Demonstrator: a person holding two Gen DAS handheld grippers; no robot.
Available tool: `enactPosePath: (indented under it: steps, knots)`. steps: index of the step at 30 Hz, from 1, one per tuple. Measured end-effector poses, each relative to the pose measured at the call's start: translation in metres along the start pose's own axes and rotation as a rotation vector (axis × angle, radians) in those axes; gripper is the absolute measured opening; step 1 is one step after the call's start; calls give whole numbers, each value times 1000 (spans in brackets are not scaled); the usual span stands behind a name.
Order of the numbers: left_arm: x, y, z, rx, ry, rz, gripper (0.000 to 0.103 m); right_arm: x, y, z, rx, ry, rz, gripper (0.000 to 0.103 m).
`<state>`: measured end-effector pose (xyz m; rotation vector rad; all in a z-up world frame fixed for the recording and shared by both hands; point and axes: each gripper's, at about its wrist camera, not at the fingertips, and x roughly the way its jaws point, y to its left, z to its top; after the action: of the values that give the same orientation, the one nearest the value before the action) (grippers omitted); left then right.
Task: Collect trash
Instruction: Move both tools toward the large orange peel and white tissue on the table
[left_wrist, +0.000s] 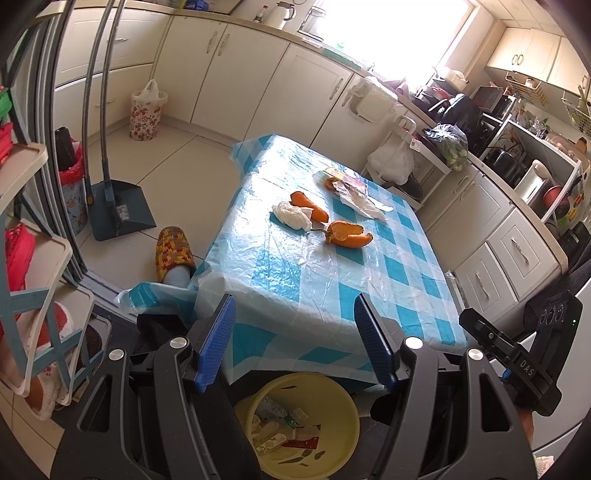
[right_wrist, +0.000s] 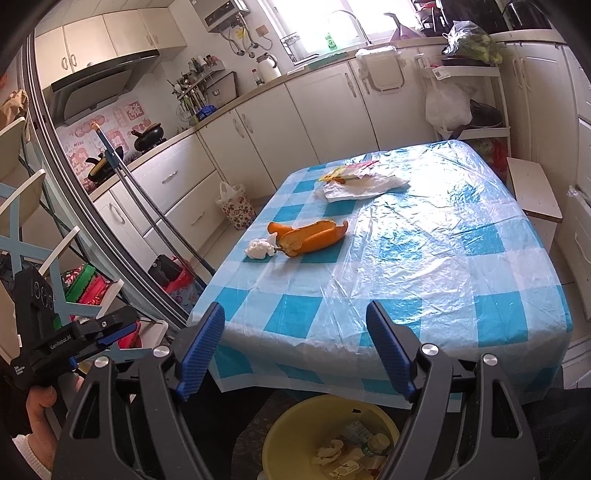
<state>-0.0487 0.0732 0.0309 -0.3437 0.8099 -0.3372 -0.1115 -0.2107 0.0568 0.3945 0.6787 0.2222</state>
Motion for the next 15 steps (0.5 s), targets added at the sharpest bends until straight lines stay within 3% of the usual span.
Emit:
enactPosePath:
  steps: [8, 15]
  knots:
    - [47, -11, 24, 49, 33, 19, 63, 37, -3, 20, -5, 51, -7, 76]
    - [108, -4, 57, 64, 57, 68, 63, 92, -15, 43, 114, 131, 50, 76]
